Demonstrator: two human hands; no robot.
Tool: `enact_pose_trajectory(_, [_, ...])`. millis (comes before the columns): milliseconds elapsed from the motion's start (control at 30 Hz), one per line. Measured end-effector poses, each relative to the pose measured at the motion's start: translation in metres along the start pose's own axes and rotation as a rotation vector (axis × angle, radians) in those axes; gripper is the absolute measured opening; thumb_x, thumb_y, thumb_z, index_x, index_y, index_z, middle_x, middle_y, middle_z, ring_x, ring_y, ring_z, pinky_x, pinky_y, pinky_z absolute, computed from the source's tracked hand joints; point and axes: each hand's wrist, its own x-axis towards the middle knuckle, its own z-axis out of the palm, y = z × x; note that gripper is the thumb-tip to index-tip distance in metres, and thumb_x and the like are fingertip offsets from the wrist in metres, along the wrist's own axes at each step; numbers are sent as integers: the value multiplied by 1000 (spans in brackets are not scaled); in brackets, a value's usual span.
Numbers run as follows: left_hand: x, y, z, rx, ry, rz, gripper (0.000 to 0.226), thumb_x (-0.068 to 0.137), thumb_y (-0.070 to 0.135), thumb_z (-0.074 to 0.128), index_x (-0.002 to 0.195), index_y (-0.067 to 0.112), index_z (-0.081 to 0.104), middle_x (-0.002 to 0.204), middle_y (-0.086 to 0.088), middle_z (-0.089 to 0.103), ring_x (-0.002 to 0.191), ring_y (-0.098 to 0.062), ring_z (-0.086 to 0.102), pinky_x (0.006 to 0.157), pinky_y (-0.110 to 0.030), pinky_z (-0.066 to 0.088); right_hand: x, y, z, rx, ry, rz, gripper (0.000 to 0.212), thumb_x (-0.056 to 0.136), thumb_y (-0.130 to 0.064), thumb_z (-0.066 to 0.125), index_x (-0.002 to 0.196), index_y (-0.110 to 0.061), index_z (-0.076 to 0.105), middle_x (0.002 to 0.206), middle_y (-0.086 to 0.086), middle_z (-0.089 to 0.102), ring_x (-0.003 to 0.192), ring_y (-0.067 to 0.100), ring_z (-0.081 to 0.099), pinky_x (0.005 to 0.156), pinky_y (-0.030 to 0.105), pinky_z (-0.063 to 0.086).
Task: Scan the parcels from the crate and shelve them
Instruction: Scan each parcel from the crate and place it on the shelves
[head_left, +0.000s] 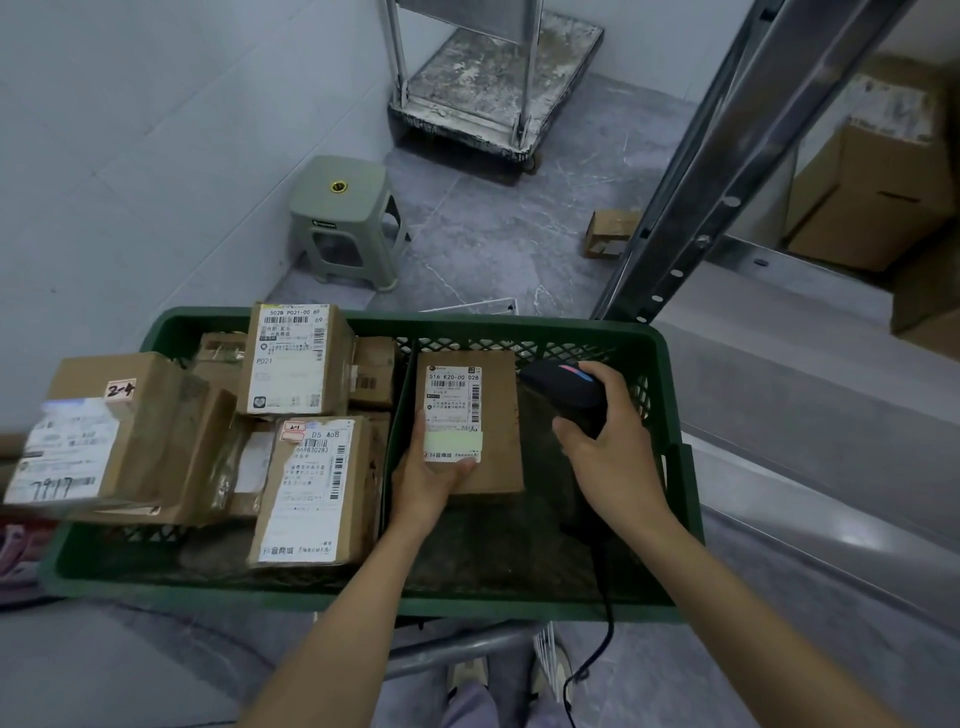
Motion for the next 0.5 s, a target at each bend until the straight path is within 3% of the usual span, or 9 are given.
enact_pose_trajectory(133, [-6,-4,4,7,20,6,90,82,19,74,151,32,19,140,9,46,119,-1,37,99,-22,29,-5,-1,-1,10,8,-1,58,88,-7,62,129,-40,39,106,-34,49,98,-24,45,88,10,43])
enact_pose_trajectory(300, [-17,-3,9,-12,26,11,88,82,20,74,150,35,21,129,18,46,117,1,39,96,-17,31,-10,-4,-5,4,23,-2,58,88,-7,62,132,-38,38,106,-31,48,97,-16,49,86,10,45])
enact_pose_trajectory(500, [-33,16,4,-30,13,62,91,83,21,73,151,34,15,130,21,40,121,0,38,100,-19,30,-24,-18,-14,36,60,-48,57,88,-5,62,132,-34,39,104,-34,46,92,-32,42,69,-8,35])
